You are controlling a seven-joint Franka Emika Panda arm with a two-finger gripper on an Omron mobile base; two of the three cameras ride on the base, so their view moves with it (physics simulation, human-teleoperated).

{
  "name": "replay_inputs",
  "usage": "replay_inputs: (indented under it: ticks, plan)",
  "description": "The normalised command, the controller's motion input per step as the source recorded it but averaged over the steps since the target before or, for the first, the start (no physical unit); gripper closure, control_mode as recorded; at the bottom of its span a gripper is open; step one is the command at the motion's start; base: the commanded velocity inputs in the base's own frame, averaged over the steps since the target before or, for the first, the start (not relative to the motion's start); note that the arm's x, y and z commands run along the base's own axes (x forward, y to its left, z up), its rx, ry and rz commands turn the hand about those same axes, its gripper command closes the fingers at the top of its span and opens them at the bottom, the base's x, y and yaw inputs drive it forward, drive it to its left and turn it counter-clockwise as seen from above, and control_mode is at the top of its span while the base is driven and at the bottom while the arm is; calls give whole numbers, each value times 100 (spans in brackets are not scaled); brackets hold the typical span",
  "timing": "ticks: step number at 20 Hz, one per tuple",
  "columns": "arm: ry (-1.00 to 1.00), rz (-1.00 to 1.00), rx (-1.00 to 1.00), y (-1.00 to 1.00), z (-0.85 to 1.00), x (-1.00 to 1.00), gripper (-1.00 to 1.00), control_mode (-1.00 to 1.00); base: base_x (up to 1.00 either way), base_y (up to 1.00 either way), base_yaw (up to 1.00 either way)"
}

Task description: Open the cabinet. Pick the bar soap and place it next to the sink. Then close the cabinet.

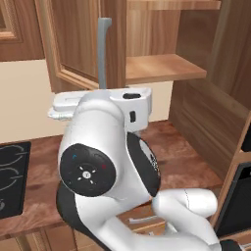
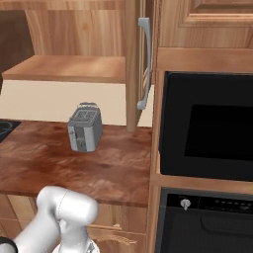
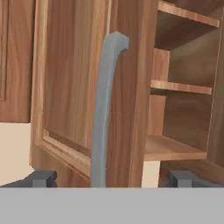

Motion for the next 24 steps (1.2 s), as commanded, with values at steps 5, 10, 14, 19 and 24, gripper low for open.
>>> replay_inputs:
  ticks: [5,10,14,19,24]
  plan:
    - [0,-35,0,33,-1,69,-100,-100,0,0,0]
    - [-4,-22,0,35,-3,27,-100,-100,0,0,0]
    - [-10,-19,0,19,-6,29,-100,-100,0,0,0]
    - [-6,-19,0,1,-1,29,-100,-100,0,0,0]
    - [0,-10,0,-29,0,20,-100,-100,0,0,0]
